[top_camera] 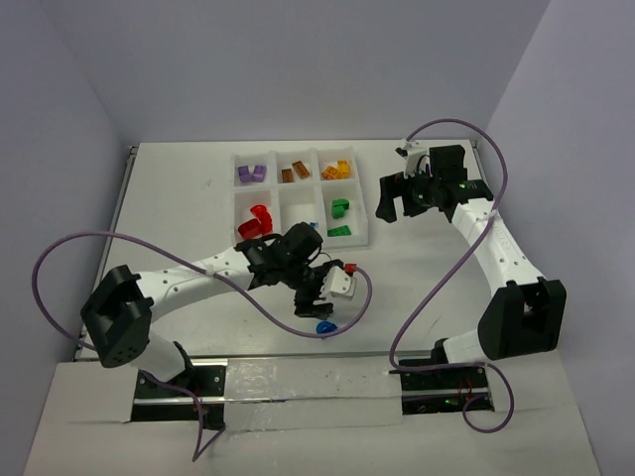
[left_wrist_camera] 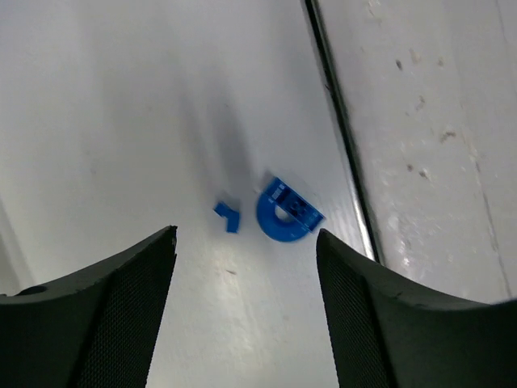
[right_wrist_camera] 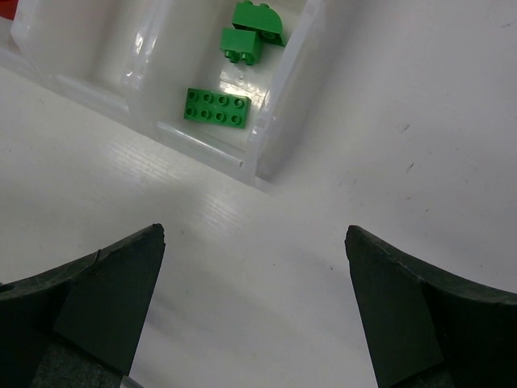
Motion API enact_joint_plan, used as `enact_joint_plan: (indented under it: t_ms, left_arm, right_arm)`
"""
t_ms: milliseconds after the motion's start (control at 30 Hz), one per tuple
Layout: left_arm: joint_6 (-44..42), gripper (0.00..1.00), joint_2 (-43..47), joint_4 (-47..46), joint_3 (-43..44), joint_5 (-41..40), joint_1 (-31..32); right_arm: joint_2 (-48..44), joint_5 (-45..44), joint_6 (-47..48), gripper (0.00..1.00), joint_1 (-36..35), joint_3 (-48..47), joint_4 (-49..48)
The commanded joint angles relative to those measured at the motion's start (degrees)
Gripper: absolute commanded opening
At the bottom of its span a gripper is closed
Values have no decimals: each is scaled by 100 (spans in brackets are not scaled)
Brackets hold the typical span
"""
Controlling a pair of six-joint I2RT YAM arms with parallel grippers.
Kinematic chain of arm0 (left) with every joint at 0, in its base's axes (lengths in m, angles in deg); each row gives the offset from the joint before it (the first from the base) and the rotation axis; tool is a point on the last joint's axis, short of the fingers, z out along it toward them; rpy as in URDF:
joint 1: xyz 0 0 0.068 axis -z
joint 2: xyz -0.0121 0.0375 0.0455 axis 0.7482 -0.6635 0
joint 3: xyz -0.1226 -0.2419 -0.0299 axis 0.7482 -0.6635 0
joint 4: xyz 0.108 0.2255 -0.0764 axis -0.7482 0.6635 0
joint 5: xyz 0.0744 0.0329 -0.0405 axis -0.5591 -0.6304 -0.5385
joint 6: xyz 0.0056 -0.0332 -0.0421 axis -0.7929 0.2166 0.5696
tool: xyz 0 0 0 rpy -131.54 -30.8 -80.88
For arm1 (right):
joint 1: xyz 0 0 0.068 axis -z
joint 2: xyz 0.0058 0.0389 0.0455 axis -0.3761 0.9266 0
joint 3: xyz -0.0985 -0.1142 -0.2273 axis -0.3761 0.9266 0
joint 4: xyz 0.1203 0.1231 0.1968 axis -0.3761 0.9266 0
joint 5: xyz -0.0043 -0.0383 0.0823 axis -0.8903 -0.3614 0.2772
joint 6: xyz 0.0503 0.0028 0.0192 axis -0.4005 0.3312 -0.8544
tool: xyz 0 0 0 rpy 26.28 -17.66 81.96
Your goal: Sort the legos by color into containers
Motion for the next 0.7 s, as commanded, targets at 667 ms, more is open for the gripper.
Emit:
enact_joint_plan:
  t_ms: [667]
  left_arm:
    - [2042,57,-256,-1275,-939,-1893,1004]
  right_arm:
    - [-88,-75,4,100,33,210,-183]
